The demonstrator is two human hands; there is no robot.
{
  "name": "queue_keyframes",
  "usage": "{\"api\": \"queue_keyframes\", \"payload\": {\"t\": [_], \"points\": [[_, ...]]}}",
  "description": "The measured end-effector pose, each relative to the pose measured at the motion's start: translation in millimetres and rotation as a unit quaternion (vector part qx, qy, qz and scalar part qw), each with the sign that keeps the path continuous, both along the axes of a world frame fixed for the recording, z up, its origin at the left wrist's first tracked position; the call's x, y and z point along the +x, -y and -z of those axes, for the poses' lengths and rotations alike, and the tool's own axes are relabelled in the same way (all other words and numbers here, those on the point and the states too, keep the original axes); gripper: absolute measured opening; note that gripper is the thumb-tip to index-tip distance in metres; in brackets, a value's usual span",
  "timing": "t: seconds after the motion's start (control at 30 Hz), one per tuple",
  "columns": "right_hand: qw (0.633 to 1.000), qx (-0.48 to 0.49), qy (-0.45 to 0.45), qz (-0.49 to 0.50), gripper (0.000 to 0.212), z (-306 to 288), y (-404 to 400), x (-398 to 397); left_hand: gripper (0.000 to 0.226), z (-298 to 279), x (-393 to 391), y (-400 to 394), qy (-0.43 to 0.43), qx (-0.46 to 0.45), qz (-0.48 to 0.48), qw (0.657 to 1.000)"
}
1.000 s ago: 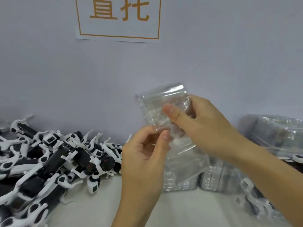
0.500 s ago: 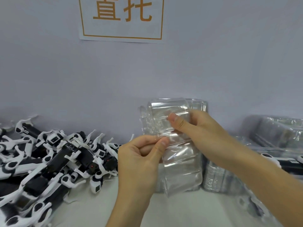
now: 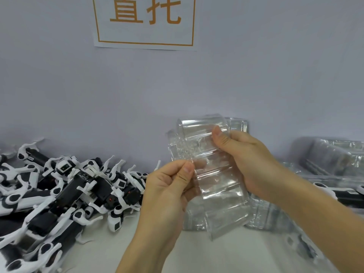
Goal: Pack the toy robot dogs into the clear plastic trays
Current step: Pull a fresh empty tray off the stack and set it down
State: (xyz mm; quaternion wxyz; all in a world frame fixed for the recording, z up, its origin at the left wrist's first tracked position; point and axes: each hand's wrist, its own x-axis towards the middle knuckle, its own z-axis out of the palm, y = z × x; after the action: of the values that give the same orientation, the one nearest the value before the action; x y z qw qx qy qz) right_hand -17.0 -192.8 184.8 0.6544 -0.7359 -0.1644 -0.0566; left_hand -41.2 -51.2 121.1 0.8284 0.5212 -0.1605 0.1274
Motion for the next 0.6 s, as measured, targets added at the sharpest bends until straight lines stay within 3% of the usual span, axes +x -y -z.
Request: {"api": "queue_keyframes", "payload": {"t": [0.13,0.33,0.6], "points": [[0.999,0.024,-0.025,0.005,0.053,3.4,2.6,2.2,0.023,-1.8,-1.0,-3.5,-0.005,-0.009,0.039,0.999],[0.998,0.040,-0.044,0.002,0.056,2.9,2.9,2.5,0.033,0.4,-0.4,-6.0,-0.015,-0.005,0.072,0.997],[0.996,0.049,-0.064,-0.022,0.060,0.7,3.0,-2.3,0.024,0.0,-1.2,-5.3,-0.014,-0.028,0.107,0.994]]}}
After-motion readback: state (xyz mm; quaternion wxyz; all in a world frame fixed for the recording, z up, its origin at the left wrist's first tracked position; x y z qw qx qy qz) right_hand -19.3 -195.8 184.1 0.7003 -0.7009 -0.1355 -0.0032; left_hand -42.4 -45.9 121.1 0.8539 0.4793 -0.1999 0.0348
